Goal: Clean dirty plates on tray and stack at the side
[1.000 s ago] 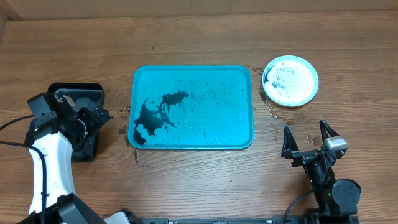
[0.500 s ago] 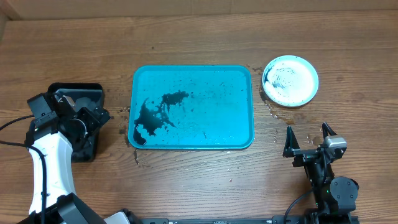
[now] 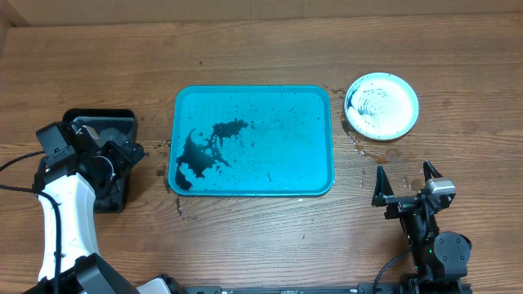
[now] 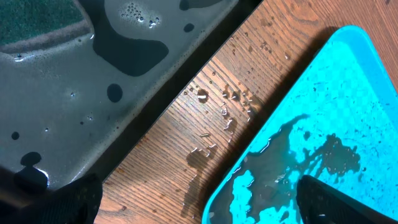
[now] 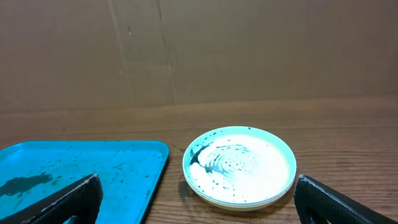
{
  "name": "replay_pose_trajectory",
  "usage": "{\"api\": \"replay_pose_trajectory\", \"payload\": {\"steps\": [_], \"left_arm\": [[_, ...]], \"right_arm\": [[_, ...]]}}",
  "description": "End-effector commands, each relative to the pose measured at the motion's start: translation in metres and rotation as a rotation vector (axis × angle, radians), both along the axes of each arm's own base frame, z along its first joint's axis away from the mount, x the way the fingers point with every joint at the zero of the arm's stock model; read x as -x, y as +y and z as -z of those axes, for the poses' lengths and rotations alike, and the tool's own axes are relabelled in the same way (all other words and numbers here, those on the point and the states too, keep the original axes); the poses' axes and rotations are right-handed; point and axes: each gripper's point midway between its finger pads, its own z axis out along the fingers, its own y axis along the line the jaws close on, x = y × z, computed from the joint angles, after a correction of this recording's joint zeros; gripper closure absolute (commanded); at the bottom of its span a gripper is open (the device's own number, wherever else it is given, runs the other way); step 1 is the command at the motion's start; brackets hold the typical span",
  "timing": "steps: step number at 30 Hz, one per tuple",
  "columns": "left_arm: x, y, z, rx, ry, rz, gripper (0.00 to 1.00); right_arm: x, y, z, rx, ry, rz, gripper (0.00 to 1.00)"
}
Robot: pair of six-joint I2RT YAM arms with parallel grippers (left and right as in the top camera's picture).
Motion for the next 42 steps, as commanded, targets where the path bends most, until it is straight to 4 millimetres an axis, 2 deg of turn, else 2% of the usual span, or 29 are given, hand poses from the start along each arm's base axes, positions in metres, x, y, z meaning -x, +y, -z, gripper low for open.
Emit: {"api": "replay_pose_trajectory", "payload": {"steps": [1, 11, 14, 19, 20, 22, 28, 34, 42], "left_arm": [[0.002, -0.002, 0.005, 0.009, 0.015, -0.005, 0.00], [0.005, -0.001, 0.007, 0.009, 0.030, -0.009, 0.00], [0.017, -0.008, 0.013, 0.035, 0.087, 0.005, 0.00], [0.027, -0.033, 0.022, -0.002, 0.107, 0.198, 0.00], [0.029, -0.047, 0.022, -0.045, 0.074, 0.293, 0.00], [0.033, -0.063, 0.023, -0.112, 0.007, 0.393, 0.00], [0.037, -0.091, 0.021, -0.293, -0.286, 0.500, 0.00], [0.053, -0.099, 0.022, -0.410, -0.504, 0.487, 0.00], [0.054, -0.099, 0.003, -0.508, -0.676, 0.463, 0.00]], "right_arm": [[0.000, -0.004, 0.001, 0.004, -0.008, 0.019, 0.00], [0.000, -0.004, 0.001, 0.004, -0.008, 0.019, 0.00], [0.000, -0.004, 0.001, 0.004, -0.008, 0.019, 0.00], [0.000, -0.004, 0.001, 0.004, -0.008, 0.019, 0.00], [0.000, -0.004, 0.001, 0.004, -0.008, 0.019, 0.00], [0.000, -0.004, 0.001, 0.004, -0.008, 0.019, 0.00], [0.000, -0.004, 0.001, 0.004, -0.008, 0.019, 0.00], [0.000, -0.004, 0.001, 0.004, -0.008, 0.019, 0.00], [0.000, -0.004, 0.001, 0.004, -0.008, 0.019, 0.00]]}}
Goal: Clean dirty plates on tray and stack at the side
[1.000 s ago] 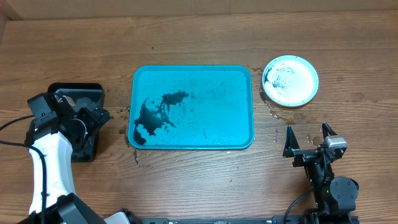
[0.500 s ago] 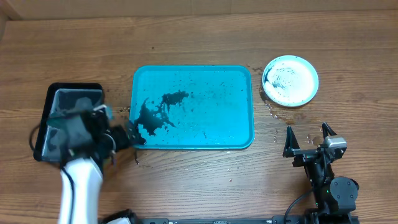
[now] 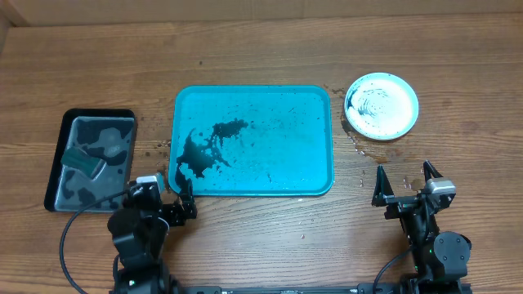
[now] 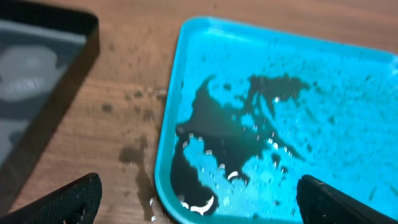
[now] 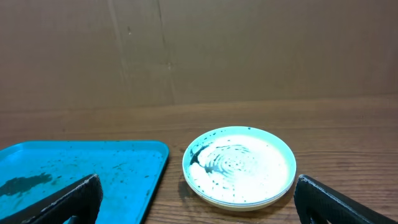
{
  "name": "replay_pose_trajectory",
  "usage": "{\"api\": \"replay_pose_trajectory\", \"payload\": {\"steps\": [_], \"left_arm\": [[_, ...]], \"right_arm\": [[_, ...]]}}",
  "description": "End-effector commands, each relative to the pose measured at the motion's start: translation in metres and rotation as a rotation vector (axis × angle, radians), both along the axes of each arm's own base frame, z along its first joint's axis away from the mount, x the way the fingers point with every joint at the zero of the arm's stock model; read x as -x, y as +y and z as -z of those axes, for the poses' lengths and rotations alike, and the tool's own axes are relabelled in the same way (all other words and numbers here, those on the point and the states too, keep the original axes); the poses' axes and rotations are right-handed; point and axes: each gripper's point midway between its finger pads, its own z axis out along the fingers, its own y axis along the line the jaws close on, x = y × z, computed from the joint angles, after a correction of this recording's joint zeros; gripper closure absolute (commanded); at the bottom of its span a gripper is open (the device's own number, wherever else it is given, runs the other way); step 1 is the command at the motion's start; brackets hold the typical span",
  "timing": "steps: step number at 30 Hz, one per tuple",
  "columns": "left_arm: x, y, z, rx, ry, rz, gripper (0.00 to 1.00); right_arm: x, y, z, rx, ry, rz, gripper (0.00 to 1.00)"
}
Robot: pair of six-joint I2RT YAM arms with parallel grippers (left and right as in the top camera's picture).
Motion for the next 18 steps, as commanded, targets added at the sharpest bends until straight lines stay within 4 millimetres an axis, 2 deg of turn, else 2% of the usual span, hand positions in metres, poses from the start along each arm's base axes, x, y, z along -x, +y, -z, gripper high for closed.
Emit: {"api": "replay_pose_trajectory", "payload": {"steps": [1, 4, 13, 18], "left_arm": [[0.001, -0.002, -0.009, -0.041, -0.073, 0.018, 0.00], [0.002, -0.002, -0.015, -0.057, -0.129, 0.018, 0.00], [0.001, -0.006, -0.052, -0.132, -0.297, -0.007, 0.00], [0.004, 0.007, -0.068, -0.105, -0.364, -0.122, 0.00]], "right_arm": [[0.000, -0.004, 0.001, 0.004, -0.008, 0.018, 0.00], [0.000, -0.004, 0.001, 0.004, -0.008, 0.018, 0.00], [0.000, -0.004, 0.001, 0.003, -0.008, 0.018, 0.00], [0.000, -0.004, 0.001, 0.004, -0.008, 0.018, 0.00]]}}
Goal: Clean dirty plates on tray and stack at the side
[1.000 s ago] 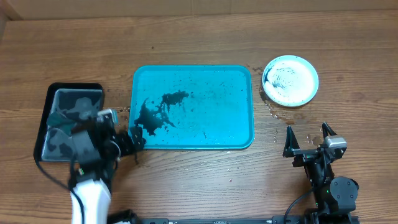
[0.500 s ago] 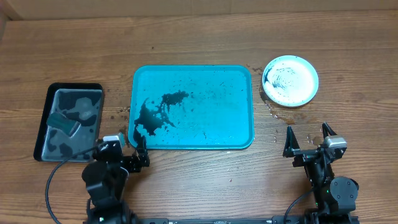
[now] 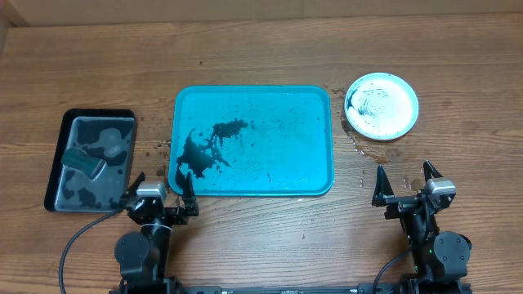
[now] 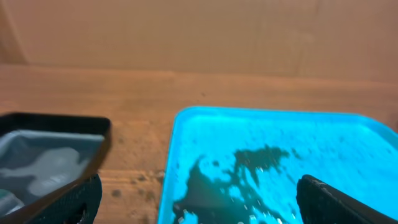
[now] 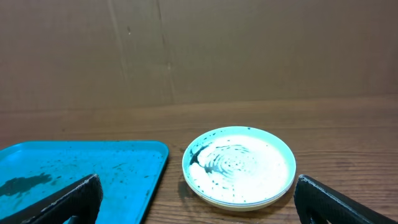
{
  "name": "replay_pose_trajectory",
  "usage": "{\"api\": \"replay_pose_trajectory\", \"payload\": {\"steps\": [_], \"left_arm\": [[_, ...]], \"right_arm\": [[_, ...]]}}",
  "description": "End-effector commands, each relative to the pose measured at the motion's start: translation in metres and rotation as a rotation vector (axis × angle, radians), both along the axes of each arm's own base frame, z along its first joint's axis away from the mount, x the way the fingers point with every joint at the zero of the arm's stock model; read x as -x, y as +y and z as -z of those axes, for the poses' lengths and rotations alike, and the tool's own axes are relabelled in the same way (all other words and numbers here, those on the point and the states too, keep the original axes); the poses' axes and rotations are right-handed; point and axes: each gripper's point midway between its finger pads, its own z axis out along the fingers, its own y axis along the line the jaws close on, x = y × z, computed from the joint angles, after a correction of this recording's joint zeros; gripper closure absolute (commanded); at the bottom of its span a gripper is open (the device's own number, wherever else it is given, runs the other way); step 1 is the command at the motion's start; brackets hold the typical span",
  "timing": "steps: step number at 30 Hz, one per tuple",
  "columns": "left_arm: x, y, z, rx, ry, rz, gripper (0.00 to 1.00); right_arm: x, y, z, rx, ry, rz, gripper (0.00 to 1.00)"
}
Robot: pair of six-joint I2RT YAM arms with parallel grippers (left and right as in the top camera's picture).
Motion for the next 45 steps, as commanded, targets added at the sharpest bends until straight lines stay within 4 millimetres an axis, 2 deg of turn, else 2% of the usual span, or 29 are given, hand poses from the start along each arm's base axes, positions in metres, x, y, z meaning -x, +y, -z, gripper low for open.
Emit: {"api": "replay_pose_trajectory", "payload": {"steps": [1, 4, 8, 15, 20, 24, 27, 31, 37, 45], "left_arm": [[0.003, 0.019, -0.004, 0.036, -0.042, -0.124, 0.00], [0.003, 0.028, -0.006, 0.106, -0.072, -0.183, 0.00], [0.002, 0.025, -0.006, 0.135, -0.071, -0.174, 0.00], [0.000, -0.004, -0.005, -0.079, -0.058, -0.029, 0.01], [0.000, -0.015, -0.012, -0.091, -0.087, 0.023, 0.00], [0.000, -0.013, -0.027, -0.090, -0.148, 0.009, 0.00], [0.000, -0.012, -0.029, -0.090, -0.155, 0.003, 0.00], [-0.001, -0.010, -0.024, -0.092, -0.137, -0.003, 0.00], [0.000, -0.006, -0.005, -0.090, -0.057, -0.007, 0.00], [0.000, -0.001, -0.005, -0.079, -0.057, -0.029, 0.00]], "right_arm": [[0.000, -0.003, 0.001, 0.004, -0.008, 0.017, 0.00], [0.000, -0.003, 0.001, 0.003, -0.008, 0.017, 0.00], [0.000, -0.003, 0.001, 0.004, -0.008, 0.017, 0.00], [0.000, -0.003, 0.001, 0.004, -0.008, 0.017, 0.00], [0.000, -0.003, 0.001, 0.004, -0.008, 0.017, 0.00], [0.000, -0.003, 0.001, 0.004, -0.008, 0.017, 0.00], [0.000, -0.003, 0.001, 0.003, -0.008, 0.017, 0.00], [0.000, -0.003, 0.001, 0.004, -0.008, 0.017, 0.00], [0.000, -0.003, 0.001, 0.004, -0.008, 0.017, 0.00], [0.000, -0.003, 0.001, 0.004, -0.008, 0.017, 0.00]]}}
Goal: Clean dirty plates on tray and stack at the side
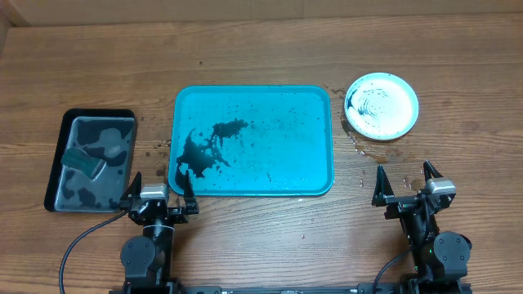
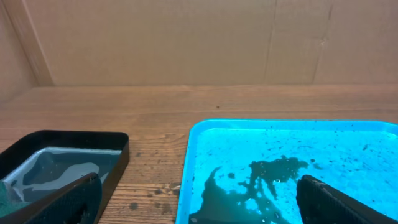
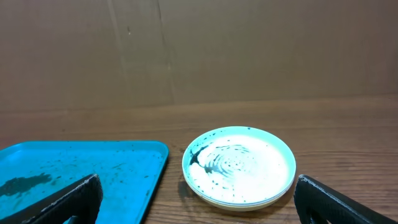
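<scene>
A blue tray (image 1: pixel 253 139) smeared with dark liquid lies mid-table, with no plate on it; it also shows in the left wrist view, tray (image 2: pixel 298 162). A stack of white plates (image 1: pixel 381 105) with dark smears on top sits on the wood right of the tray, plates (image 3: pixel 239 166). My left gripper (image 1: pixel 157 190) rests open near the front edge, facing the tray's left part. My right gripper (image 1: pixel 404 184) stands open at the front right, facing the plates.
A black tub (image 1: pixel 90 158) of murky water holding a green sponge (image 1: pixel 83 161) lies left of the tray; the tub (image 2: pixel 56 162) shows in the left wrist view. Water drops speckle the wood by the plates. A cardboard wall backs the table.
The left gripper has settled level at the front edge, its view now straight across the tray and tub. The right arm, plates and tray are unchanged.
At first the left arm reached over the black tub at the left, open. Then it was back near the front edge below the tray's left corner, still open, and it levelled out there. The right gripper stayed open and still throughout.
</scene>
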{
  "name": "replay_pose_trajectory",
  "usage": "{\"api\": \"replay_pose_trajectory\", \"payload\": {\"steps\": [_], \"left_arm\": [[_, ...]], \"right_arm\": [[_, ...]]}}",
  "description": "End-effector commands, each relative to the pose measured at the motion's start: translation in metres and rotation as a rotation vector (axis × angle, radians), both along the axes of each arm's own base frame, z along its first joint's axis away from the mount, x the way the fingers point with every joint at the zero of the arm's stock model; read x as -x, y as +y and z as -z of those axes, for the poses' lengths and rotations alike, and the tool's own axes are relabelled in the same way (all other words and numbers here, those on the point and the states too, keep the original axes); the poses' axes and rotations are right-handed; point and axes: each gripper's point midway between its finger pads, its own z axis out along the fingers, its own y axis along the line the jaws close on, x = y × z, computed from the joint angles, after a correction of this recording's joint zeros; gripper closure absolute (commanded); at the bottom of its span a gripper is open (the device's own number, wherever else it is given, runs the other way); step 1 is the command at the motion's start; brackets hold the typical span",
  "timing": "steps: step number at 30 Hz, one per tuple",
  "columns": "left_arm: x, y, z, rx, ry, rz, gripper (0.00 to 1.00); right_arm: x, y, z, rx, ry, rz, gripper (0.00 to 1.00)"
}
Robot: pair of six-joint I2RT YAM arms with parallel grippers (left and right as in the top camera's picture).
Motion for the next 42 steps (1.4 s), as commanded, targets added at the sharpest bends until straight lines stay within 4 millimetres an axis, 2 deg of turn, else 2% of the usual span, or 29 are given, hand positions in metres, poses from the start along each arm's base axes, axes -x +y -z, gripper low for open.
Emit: {"api": "replay_pose_trajectory", "payload": {"steps": [1, 42], "left_arm": [[0.0003, -0.0013, -0.0009, 0.005, -0.009, 0.010, 0.00], [0.0002, -0.0013, -0.0007, 0.038, -0.010, 0.007, 0.00]], "right_arm": [[-0.0004, -0.0035, 0.0009, 0.003, -0.008, 0.017, 0.00], [-0.0004, -0.0035, 0.0009, 0.003, -0.008, 0.017, 0.00]]}}
